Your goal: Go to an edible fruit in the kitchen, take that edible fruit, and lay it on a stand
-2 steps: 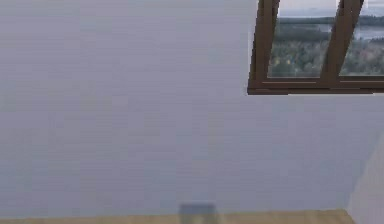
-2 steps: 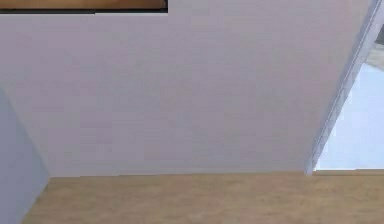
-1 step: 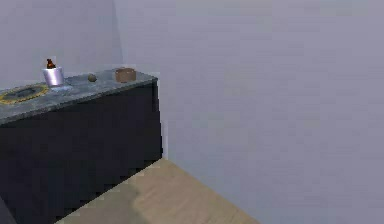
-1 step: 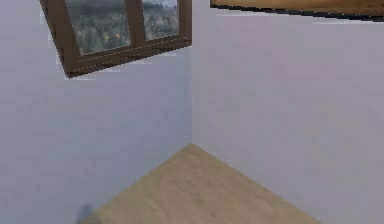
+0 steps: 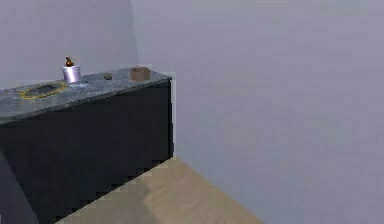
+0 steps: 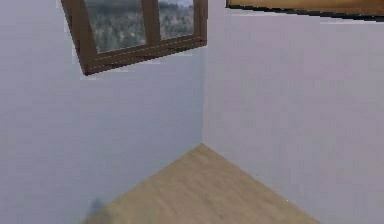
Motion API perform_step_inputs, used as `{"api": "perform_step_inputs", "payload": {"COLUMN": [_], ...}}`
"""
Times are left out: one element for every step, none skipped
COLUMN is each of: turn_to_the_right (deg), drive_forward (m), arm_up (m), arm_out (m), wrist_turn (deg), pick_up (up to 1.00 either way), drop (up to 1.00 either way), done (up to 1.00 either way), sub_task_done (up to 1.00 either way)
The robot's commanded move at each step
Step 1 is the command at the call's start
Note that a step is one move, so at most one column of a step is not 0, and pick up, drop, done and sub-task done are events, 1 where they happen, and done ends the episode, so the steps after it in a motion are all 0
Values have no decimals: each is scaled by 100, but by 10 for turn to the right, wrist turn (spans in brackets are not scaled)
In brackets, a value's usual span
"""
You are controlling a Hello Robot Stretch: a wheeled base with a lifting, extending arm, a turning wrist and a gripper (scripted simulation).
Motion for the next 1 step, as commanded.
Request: {"api": "perform_step_inputs", "payload": {"turn_to_the_right": [0], "drive_forward": [20], "arm_up": [0], "arm_out": [0], "wrist_turn": [0], "pick_up": [0], "drop": [0], "done": [0], "sub_task_done": [0]}}
